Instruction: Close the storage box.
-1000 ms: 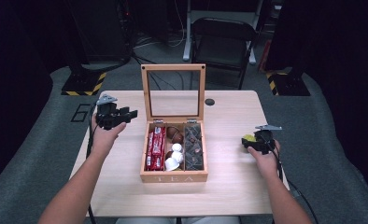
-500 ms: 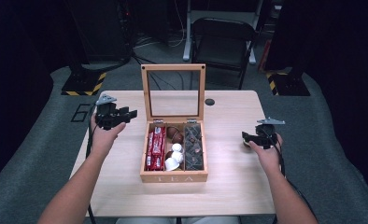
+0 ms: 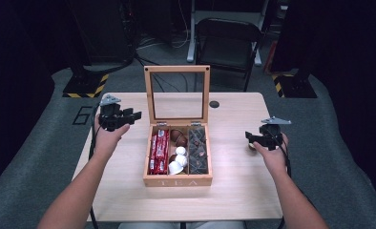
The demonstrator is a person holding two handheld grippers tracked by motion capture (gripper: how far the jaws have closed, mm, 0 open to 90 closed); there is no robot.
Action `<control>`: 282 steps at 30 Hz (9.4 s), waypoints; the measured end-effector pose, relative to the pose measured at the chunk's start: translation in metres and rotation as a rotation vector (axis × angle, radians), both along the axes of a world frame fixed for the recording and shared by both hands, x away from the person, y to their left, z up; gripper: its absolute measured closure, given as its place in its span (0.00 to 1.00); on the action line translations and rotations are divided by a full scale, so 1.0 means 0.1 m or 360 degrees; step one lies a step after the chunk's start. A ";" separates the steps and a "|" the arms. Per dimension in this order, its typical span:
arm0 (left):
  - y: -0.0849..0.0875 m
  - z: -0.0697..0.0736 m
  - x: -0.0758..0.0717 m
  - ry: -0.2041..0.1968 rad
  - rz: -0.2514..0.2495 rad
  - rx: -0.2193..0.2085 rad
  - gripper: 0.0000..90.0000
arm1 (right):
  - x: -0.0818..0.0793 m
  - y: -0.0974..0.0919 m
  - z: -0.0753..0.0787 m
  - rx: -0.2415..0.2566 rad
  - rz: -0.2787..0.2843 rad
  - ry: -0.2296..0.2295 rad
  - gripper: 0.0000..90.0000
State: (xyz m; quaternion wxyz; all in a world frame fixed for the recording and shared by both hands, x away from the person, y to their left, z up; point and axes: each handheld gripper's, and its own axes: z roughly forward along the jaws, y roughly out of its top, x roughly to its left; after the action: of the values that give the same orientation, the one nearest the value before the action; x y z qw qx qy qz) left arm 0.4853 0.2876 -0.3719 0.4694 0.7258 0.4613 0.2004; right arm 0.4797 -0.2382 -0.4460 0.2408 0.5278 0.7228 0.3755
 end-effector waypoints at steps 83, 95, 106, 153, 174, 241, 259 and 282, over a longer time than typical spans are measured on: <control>0.02 -0.05 0.02 0.0020 -0.0019 0.0005 0.59 | 0.79 1.40 0.50 0.0056 0.0406 -0.0044 0.36; 0.02 -0.06 0.03 0.0031 -0.0021 0.0006 0.59 | 0.91 1.51 0.46 0.0056 0.0427 -0.0026 0.36; 0.04 -0.08 0.02 0.0031 -0.0018 -0.0003 0.59 | 0.97 1.60 0.43 0.0051 0.0457 -0.0019 0.37; 0.04 -0.07 0.02 0.0030 -0.0009 -0.0004 0.58 | 0.92 1.52 0.51 0.0027 0.0400 -0.0036 0.72; -0.23 0.06 0.17 0.0002 -0.0051 -0.0009 0.59 | 0.62 1.50 0.50 -0.0040 0.0451 -0.0172 0.72; -0.32 0.19 -0.04 -0.0078 -0.0103 0.0065 0.68 | 0.19 1.39 0.72 0.0085 0.0526 -0.0210 0.57; -0.27 0.20 -0.39 -0.0106 -0.0169 0.0005 0.64 | -0.15 1.32 0.86 0.0154 0.0587 -0.0217 0.57; -0.25 -0.22 -1.03 -0.0107 -0.0267 0.0047 0.58 | -0.78 1.22 0.58 0.0206 0.0693 -0.0212 0.51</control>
State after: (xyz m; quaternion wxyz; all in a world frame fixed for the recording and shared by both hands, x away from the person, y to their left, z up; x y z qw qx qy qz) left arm 0.3826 0.2627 -0.3937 0.4889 0.7617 0.3797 0.1914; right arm 0.4013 -0.1166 -0.3883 0.1668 0.3478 0.7766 0.4981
